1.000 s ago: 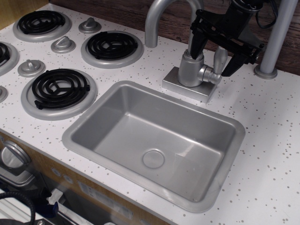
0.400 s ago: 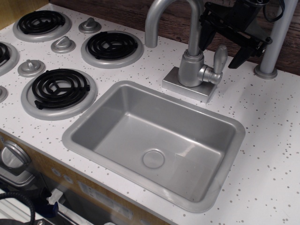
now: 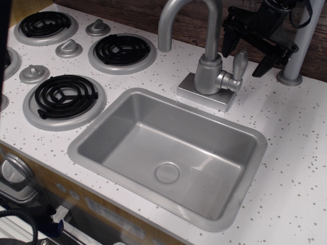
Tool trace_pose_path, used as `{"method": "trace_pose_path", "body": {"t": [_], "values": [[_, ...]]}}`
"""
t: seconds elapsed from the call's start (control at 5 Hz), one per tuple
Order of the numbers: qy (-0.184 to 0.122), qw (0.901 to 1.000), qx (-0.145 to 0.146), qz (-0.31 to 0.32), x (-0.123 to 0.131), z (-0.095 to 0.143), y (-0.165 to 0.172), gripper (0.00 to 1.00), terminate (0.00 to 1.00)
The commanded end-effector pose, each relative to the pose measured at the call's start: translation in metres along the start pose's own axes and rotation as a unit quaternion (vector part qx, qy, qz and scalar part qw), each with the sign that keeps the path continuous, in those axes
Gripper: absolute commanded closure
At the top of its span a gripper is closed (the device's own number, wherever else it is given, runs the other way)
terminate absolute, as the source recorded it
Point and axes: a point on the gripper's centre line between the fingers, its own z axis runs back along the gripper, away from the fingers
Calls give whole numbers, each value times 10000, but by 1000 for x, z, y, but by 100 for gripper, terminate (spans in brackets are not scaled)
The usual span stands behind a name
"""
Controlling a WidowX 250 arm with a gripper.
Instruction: Lever vertical to front
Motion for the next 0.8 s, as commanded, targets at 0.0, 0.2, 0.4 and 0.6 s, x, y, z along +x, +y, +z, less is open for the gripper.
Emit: {"method": "trace_pose_path", "body": {"t": [0.0, 0.2, 0.4, 0.6], "values": [[-301, 9995, -29, 33, 16, 12, 7, 0, 0], [-272, 9996, -5, 26, 17, 12, 6, 100, 0], [-137, 9998, 35, 140, 6, 14, 8, 100, 0], [159, 9993, -50, 327, -18, 6, 8, 100, 0]]}}
